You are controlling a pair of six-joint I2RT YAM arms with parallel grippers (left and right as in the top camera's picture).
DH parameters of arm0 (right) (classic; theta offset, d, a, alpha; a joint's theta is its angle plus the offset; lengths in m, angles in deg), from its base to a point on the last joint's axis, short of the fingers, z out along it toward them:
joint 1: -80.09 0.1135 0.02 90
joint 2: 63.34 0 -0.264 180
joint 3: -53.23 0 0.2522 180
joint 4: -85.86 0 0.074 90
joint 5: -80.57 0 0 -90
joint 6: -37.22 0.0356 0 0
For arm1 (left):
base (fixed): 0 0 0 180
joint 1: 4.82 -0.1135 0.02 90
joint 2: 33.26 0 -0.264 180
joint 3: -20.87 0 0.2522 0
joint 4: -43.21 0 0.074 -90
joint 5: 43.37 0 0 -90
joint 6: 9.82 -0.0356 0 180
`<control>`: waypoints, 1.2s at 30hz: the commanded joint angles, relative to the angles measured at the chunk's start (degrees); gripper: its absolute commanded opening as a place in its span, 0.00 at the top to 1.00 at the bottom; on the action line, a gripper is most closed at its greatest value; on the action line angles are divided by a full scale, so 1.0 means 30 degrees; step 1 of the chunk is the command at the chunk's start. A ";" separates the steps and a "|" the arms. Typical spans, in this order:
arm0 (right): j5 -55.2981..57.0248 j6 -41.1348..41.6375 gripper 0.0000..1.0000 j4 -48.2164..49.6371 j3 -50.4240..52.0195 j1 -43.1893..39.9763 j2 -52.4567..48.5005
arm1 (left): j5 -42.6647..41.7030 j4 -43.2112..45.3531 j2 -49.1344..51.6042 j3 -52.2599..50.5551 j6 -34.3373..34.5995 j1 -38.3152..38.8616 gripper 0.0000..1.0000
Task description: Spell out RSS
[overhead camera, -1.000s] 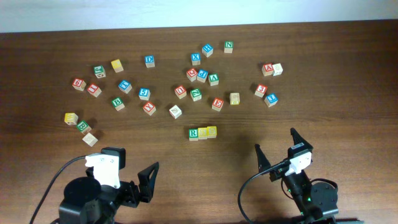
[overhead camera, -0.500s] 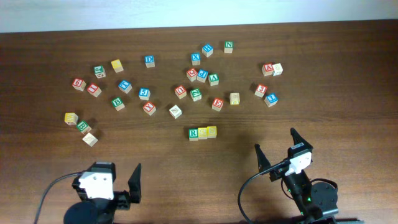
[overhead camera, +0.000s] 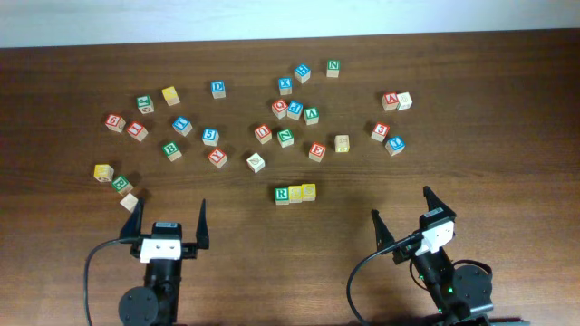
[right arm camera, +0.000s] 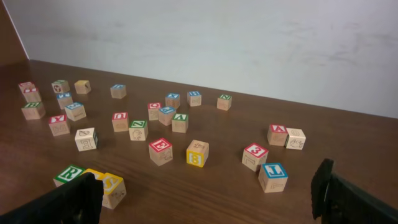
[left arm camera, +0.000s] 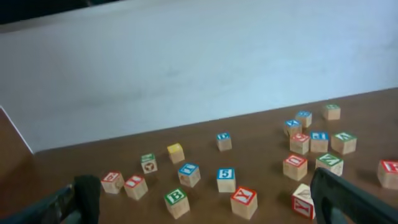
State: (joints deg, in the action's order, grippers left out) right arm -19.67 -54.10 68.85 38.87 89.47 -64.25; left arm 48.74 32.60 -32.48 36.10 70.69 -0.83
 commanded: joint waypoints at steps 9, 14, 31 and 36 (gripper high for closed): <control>-0.0175 0.0080 0.02 -0.0117 0.0095 -0.0153 0.0146 | -0.0291 -0.2645 -0.0175 -0.0335 -0.0590 -0.0124 0.01; -0.0175 0.0080 0.02 -0.0117 0.0095 -0.0153 0.0146 | -0.0291 -0.2652 -0.0160 -0.0328 -0.0590 -0.0138 0.01; -0.0175 0.0080 0.02 -0.0117 0.0095 -0.0153 0.0146 | -0.0291 -0.2652 -0.0160 -0.0328 -0.0590 -0.0138 0.01; -0.0175 0.0080 0.02 -0.0117 0.0095 -0.0153 0.0146 | -0.0291 -0.2652 -0.0160 -0.0328 -0.0590 -0.0138 0.01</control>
State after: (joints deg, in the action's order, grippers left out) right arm -19.67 -54.10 68.85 38.87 89.47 -64.25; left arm 48.54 24.93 -32.64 35.29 69.66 -0.83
